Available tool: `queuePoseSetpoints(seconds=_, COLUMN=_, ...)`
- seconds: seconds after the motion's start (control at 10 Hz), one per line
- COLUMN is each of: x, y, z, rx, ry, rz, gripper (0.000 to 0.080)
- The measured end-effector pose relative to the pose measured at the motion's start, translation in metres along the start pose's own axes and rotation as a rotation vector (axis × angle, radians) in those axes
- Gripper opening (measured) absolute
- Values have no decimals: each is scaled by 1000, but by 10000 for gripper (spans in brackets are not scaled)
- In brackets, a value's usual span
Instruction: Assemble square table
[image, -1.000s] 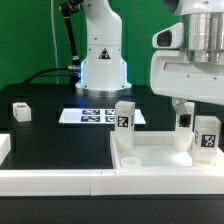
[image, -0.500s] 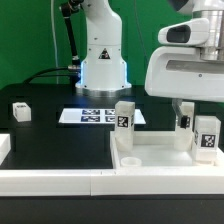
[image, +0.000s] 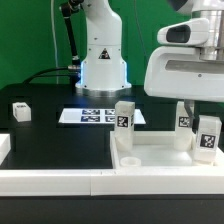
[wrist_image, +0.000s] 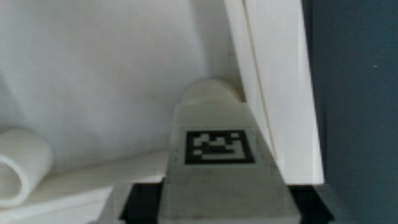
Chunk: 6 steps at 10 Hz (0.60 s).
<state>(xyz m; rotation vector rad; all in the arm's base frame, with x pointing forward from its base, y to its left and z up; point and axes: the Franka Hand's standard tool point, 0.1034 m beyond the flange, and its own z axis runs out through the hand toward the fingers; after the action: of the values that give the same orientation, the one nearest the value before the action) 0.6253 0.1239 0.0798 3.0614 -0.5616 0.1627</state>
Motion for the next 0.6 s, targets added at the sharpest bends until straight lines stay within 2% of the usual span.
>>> queuePoseSetpoints(seconds=0.2, x=0, y=0, z=0, rx=0, ry=0, rz=136, gripper=287)
queuePoseSetpoints(seconds=0.5, x=-2, y=1, z=1, rx=-12, ry=-16, rz=495, gripper=287)
queuePoseSetpoints(seconds=0.6, x=-1, y=2, z=1, rx=-3, ry=-25, rz=592, gripper=288)
